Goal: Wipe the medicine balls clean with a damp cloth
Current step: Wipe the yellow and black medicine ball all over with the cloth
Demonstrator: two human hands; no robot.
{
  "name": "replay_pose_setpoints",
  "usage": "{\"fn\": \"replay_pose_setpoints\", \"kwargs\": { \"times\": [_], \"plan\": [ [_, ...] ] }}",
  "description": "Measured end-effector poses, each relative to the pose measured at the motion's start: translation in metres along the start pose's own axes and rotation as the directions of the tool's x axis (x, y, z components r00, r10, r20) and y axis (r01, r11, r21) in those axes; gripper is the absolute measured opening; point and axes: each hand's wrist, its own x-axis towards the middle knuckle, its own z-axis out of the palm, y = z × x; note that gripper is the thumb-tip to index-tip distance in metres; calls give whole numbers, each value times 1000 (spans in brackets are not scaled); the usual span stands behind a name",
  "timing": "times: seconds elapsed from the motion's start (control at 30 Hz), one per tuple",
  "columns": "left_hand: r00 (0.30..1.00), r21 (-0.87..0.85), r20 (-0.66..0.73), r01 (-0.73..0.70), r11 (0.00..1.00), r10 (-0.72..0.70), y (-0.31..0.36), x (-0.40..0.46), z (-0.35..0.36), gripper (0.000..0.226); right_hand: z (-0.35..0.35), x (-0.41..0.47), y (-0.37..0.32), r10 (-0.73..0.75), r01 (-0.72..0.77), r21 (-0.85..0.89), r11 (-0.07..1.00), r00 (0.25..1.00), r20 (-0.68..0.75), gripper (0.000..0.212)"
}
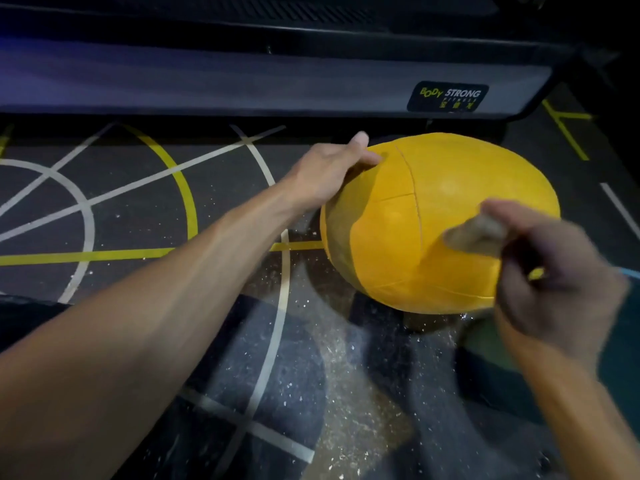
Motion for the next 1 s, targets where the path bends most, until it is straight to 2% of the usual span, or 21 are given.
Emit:
{"fn": "replay_pose_setpoints", "kwargs": {
  "times": [0.07,0.1,0.17,0.2,0.27,0.33,0.43,0.53,0.63,0.77,0.87,1.0],
  "plan": [
    [988,-54,-156,-29,998,20,-17,-5,4,24,-2,16,15,167,-168,5,986,984,-68,44],
    [978,-58,-207,-18,998,6,-27,-7,6,25,1,18,19,233,-233,-2,972,971,-52,44],
    [963,-117,-247,82,990,-109,-46,-13,9,42,8,12,21,308,-308,-20,951,951,-2,44],
    [951,-174,-231,165,971,-204,-55,-17,11,53,10,6,22,323,-322,-22,946,947,4,44],
    [911,-292,-117,349,890,-395,-71,-24,11,74,12,-6,23,329,-329,-21,944,944,-7,45],
    [849,-379,23,496,782,-527,-85,-31,13,79,8,-12,26,349,-349,-20,937,937,-15,44],
    [802,-497,131,562,661,-583,-97,-34,23,80,-1,-14,28,383,-384,-20,923,923,-40,41],
    [797,-574,158,555,602,-583,-92,-28,38,81,-5,-19,27,412,-411,33,911,911,-21,40],
    [799,-600,109,527,602,-591,-80,-30,46,62,-6,-24,22,440,-438,106,893,898,2,41],
    [806,-550,59,518,655,-588,-73,-44,44,72,-7,-30,17,488,-484,173,858,873,25,42],
    [839,-562,-73,412,717,-540,-62,-57,24,84,-4,-28,18,504,-498,231,836,863,39,39],
    [861,-388,-295,288,876,-414,-41,-64,-20,70,15,-14,36,554,-549,269,791,830,68,35]
  ]
}}
